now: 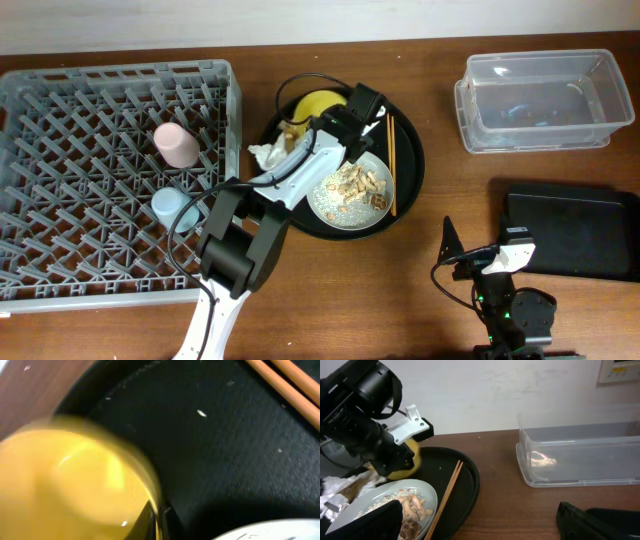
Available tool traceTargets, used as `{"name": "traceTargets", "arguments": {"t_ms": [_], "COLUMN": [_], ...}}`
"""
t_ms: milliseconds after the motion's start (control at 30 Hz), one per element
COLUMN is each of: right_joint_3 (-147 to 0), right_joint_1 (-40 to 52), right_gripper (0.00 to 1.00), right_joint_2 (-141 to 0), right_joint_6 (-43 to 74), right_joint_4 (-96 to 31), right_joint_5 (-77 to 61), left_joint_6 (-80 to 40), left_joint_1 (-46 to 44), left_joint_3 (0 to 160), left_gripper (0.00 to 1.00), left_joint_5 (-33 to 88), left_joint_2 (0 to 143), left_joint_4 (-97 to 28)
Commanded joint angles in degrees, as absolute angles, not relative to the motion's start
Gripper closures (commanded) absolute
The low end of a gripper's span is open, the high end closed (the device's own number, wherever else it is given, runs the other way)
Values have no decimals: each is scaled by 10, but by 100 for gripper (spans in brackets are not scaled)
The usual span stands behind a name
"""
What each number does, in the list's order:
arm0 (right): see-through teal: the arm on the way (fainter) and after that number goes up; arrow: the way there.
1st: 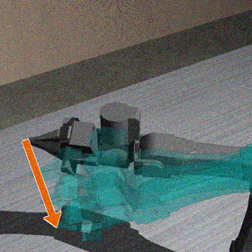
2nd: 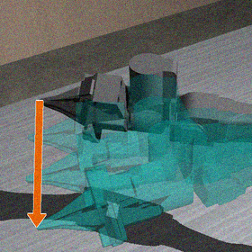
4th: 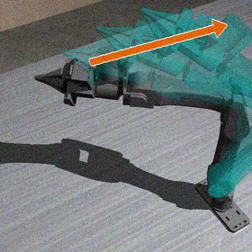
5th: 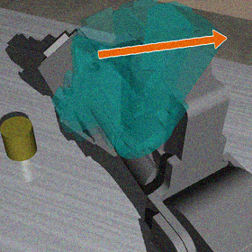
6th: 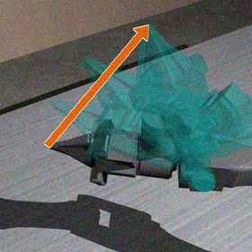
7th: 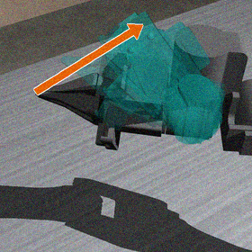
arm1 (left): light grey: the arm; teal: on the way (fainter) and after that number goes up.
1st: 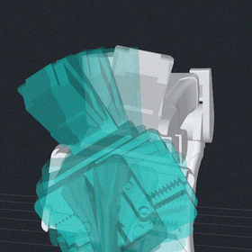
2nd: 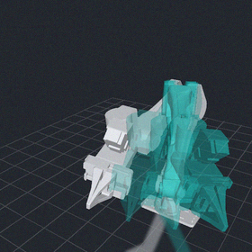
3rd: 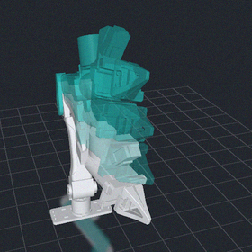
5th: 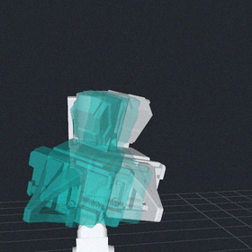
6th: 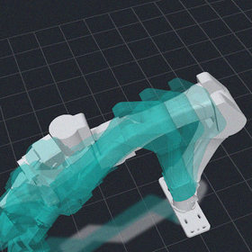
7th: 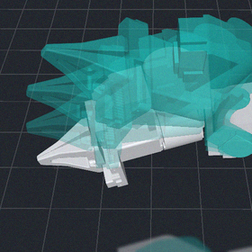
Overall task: Sort waste into correct bins and load items into the dishwasher rack
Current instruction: 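Reach the left gripper back to the tray and grasp the yellow bowl, then lift the yellow bowl and carry it to the rack's left side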
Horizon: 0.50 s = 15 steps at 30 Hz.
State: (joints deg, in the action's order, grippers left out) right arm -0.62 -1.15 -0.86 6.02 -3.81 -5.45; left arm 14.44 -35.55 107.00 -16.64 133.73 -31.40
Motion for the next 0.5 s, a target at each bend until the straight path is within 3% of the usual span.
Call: {"name": "traceTargets", "arguments": {"t_ms": [0, 267, 367, 467], "right_joint_3": [-3, -3, -3, -3], "right_joint_1": [-16, -16, -16, -16], "right_gripper": [2, 2, 2, 2], "right_joint_2": [-7, -7, -7, -7], "right_joint_6": [62, 62, 62, 62], "right_joint_4": [-41, -41, -41, -41], "right_joint_5": [-52, -52, -52, -52], "left_joint_6": [122, 3, -45, -102], "left_joint_1": [-351, -350, -333, -270], "left_joint_3": [1119, 1214, 1223, 1223], "left_gripper": [100, 100, 100, 100], "left_joint_5": [-178, -171, -77, 91], "left_joint_2": [1340, 1294, 1242, 1180], "left_joint_4": [-338, -441, -468, -500]}}
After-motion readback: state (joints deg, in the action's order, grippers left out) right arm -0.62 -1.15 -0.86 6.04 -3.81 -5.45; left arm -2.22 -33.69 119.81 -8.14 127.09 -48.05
